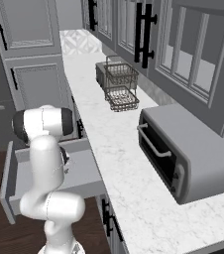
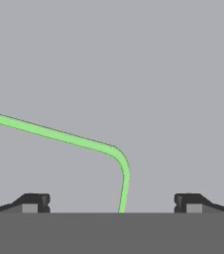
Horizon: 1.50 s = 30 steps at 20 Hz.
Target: Take a straw from the drawer in front and place it inside the glass cup on the dining counter.
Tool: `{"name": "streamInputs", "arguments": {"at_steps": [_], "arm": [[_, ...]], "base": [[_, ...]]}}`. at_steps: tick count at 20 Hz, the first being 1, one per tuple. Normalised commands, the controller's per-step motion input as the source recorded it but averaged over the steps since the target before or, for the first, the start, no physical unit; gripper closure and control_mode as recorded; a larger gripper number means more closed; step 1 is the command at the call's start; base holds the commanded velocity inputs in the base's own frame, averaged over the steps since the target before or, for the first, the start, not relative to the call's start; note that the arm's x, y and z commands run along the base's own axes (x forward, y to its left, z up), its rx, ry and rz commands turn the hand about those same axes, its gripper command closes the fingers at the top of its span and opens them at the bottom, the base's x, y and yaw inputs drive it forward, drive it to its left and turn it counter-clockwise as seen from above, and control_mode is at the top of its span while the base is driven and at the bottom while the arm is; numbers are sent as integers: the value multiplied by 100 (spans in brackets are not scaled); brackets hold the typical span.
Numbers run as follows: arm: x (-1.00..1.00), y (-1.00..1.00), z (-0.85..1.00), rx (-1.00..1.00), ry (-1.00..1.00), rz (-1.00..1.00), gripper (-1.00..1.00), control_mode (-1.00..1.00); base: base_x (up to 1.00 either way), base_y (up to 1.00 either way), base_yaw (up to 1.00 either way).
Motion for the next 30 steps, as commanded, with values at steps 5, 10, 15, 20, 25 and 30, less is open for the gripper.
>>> {"name": "streamInputs", "arguments": {"at_steps": [5, 10, 15, 20, 25, 30], "arm": [[19, 0, -28, 0, 0, 6, -100, -100], [11, 0, -34, 0, 0, 4, -100, -100], [15, 0, -33, 0, 0, 4, -100, -100], [9, 0, -36, 0, 0, 5, 100, -100], [0, 0, -26, 0, 0, 4, 100, -100], [0, 0, -11, 0, 2, 4, 100, -100]], "base": [[0, 0, 0], [0, 0, 0], [0, 0, 0], [0, 0, 0], [0, 0, 0], [0, 0, 0]]}}
